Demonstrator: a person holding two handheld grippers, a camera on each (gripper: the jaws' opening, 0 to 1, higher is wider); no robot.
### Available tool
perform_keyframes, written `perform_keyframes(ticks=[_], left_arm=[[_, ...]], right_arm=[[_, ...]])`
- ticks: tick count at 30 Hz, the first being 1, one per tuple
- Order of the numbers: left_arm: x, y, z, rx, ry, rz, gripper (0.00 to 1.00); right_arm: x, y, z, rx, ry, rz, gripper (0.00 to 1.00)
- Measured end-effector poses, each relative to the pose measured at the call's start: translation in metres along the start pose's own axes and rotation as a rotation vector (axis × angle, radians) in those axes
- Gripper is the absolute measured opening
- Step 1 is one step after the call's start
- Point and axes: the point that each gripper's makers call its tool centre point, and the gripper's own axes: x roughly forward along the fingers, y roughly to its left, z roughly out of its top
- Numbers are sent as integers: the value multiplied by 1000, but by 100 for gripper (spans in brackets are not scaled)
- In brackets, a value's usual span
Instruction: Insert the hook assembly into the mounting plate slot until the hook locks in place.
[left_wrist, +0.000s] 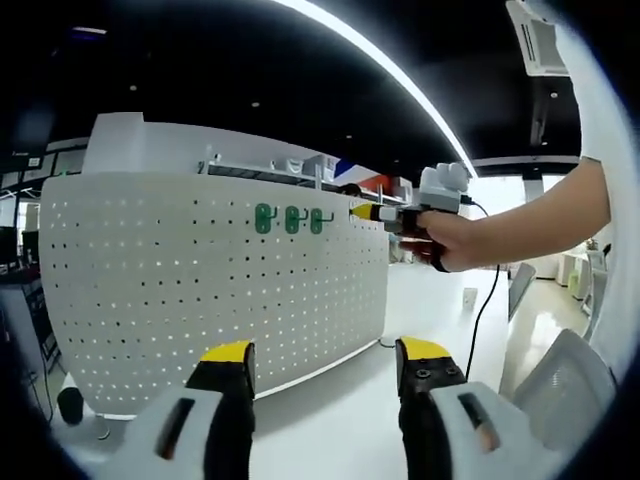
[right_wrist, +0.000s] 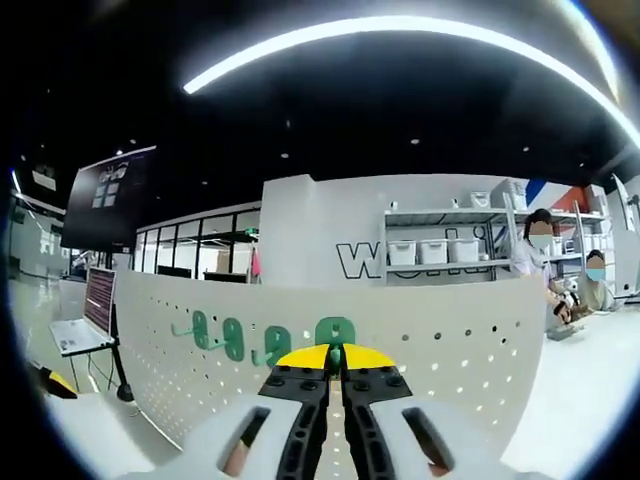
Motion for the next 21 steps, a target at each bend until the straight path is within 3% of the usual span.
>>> perform_keyframes(ticks=[21], left_arm=[[-4,5,-7,-7,24,20,57]], right_arm=[[19,4,-7,-2,1,8,2]])
